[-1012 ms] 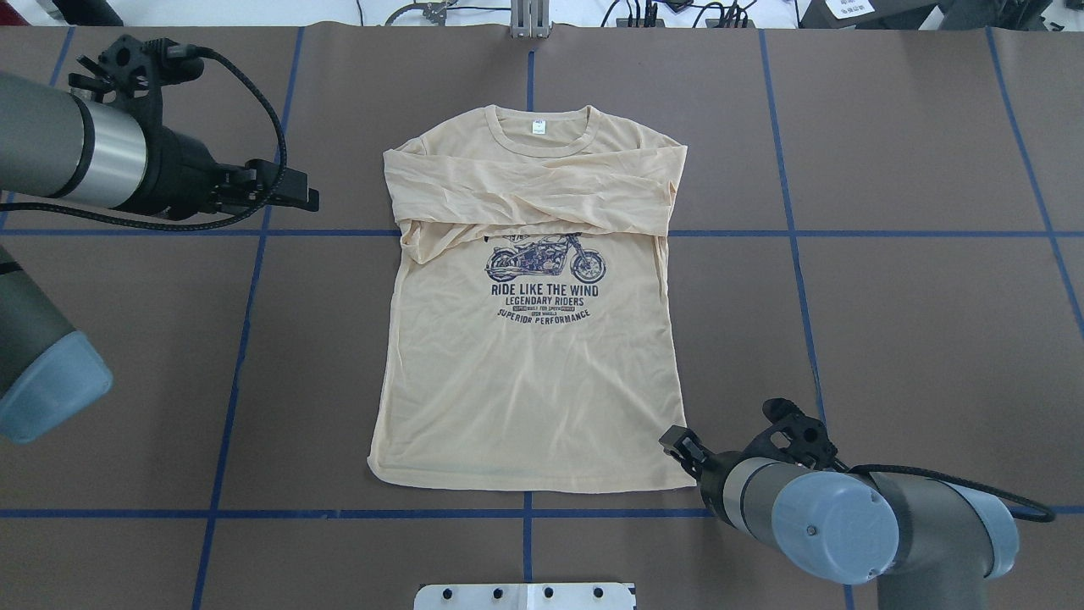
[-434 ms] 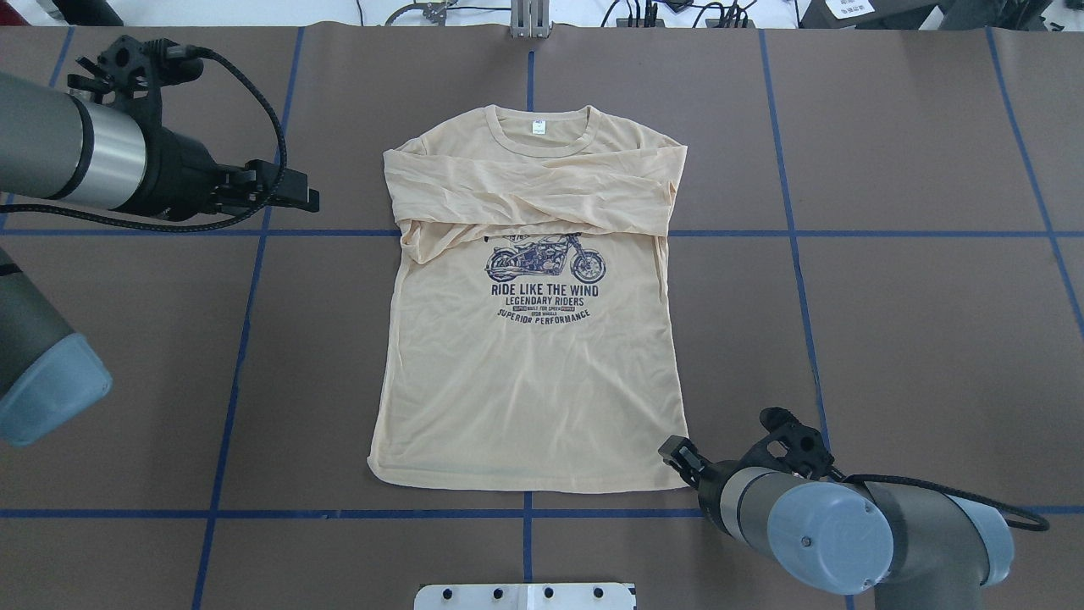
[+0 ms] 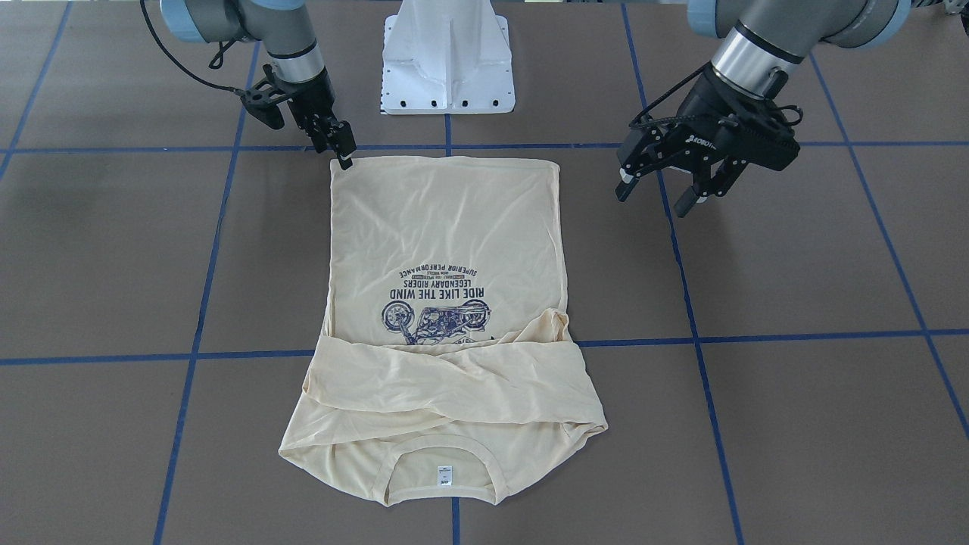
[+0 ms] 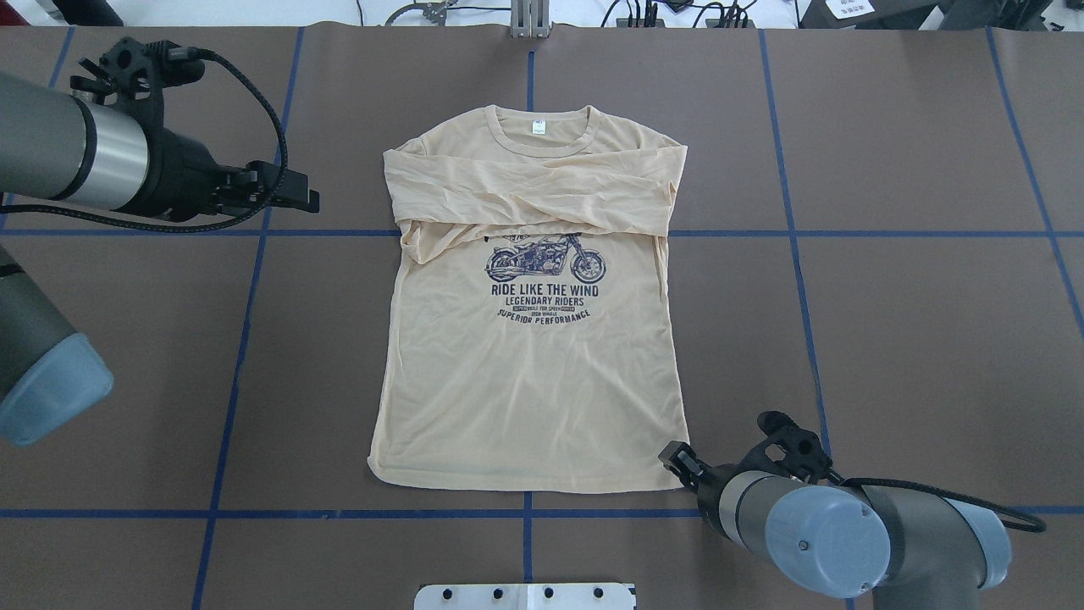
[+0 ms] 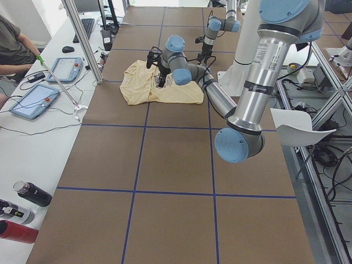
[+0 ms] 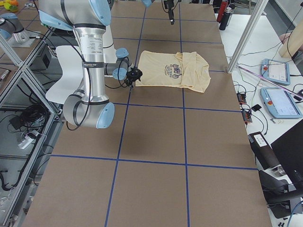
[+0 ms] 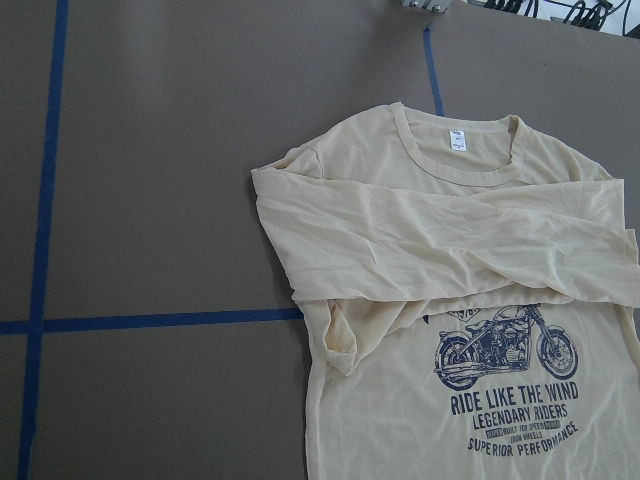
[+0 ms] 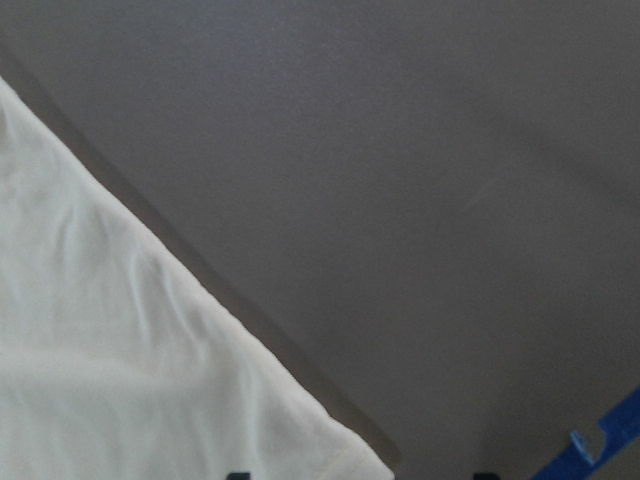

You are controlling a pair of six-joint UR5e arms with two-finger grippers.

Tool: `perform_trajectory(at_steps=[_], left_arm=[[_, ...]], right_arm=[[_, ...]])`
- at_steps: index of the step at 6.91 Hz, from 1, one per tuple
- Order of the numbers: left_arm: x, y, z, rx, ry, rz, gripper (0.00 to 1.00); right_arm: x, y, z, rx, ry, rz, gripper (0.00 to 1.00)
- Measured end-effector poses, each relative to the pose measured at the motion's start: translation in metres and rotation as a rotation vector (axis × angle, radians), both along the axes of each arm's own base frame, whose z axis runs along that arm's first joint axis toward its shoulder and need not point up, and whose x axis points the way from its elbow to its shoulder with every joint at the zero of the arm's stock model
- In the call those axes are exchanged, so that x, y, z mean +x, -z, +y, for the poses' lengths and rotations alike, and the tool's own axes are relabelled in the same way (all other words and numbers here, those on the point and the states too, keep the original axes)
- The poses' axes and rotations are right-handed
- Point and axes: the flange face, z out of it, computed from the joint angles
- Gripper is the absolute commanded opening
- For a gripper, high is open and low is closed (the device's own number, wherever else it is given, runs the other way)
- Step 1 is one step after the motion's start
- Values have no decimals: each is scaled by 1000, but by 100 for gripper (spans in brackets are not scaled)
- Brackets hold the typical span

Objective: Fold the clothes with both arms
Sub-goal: 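Grasp the hem corner nearest the right gripper while the left gripper moves toward the hem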

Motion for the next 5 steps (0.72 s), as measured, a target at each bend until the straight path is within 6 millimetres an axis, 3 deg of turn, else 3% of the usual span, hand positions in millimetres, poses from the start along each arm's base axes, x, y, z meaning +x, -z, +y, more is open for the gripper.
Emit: perform_trajectory(at_steps=[3, 4, 5], left_arm=[[-1, 1, 0, 2, 1, 1, 94], [-2, 1, 1, 2, 1, 2, 94], [-2, 2, 1, 3, 1, 4, 94]], right_arm=[[-1, -1, 0, 2, 5, 2, 41], [-2, -2, 0, 2, 4, 5, 4], [-2, -3, 0, 1, 4, 7, 0]])
